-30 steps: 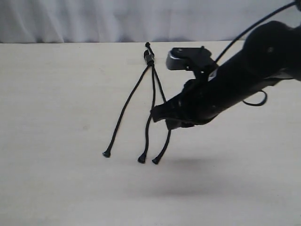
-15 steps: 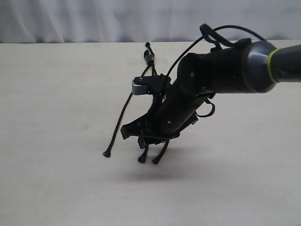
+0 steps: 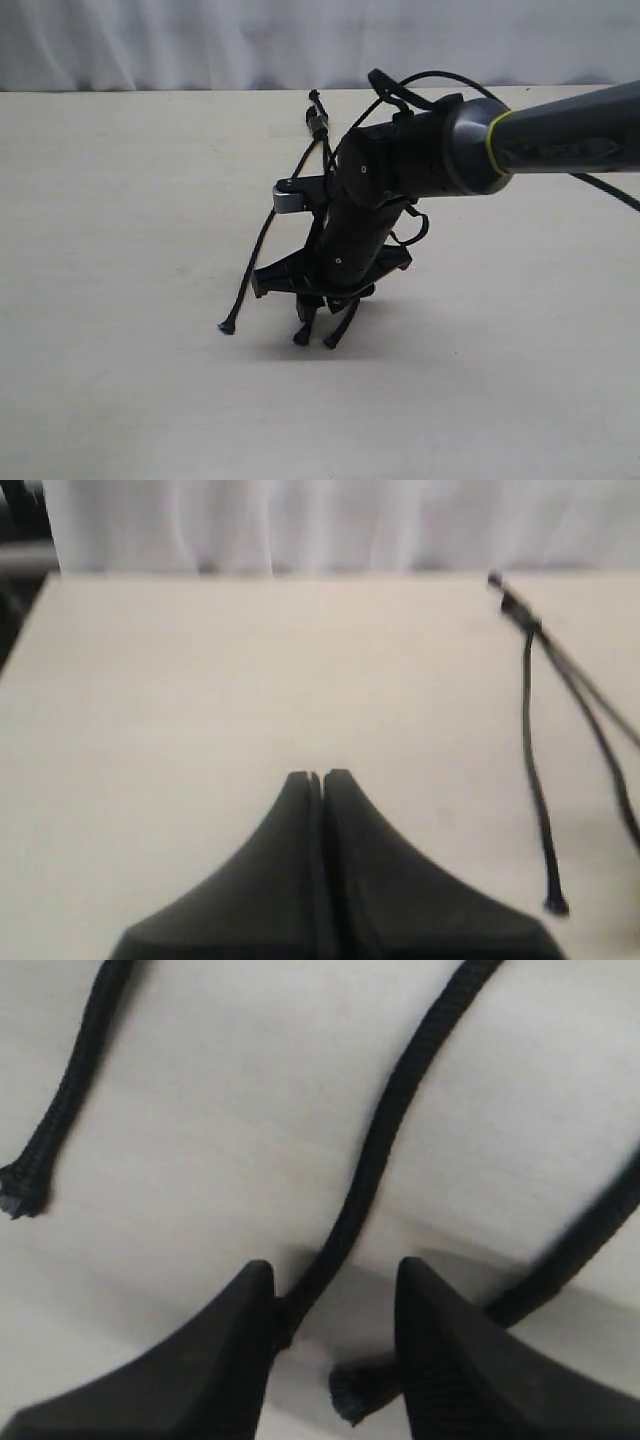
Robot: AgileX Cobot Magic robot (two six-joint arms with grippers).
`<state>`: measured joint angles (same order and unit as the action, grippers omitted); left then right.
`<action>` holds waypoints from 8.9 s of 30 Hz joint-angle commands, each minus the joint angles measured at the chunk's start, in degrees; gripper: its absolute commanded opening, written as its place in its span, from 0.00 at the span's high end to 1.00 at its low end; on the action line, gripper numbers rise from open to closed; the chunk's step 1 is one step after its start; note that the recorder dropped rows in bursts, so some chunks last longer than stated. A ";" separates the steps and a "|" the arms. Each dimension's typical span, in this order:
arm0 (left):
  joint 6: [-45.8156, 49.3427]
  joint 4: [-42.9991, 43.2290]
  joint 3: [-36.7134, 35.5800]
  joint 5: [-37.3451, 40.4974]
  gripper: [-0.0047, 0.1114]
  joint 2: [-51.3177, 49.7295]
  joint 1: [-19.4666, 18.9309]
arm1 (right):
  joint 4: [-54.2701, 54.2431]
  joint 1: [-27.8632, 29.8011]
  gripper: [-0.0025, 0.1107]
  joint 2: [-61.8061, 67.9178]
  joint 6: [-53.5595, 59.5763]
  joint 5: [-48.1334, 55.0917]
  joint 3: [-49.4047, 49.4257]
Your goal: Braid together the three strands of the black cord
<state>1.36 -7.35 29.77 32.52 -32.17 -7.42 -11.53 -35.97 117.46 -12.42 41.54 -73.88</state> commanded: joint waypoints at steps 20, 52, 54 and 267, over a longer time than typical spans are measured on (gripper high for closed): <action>19.81 -24.75 10.25 6.97 0.96 -41.14 -0.22 | -5.80 -8.87 0.94 6.00 2.14 -10.30 -12.62; 21.56 -25.08 10.25 5.56 0.96 -41.14 -0.22 | 11.53 -7.99 0.94 14.10 -13.50 9.25 -21.90; 21.56 -25.93 10.25 4.76 0.96 -41.14 0.44 | 13.28 -7.84 0.94 12.36 -12.36 10.32 -21.98; 22.49 -20.73 21.30 7.25 0.52 -59.91 15.10 | -40.30 5.14 0.68 6.00 23.62 -15.79 -6.09</action>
<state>24.15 -28.18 51.03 40.80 -92.53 7.95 -51.90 -30.78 123.55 10.47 25.45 -79.92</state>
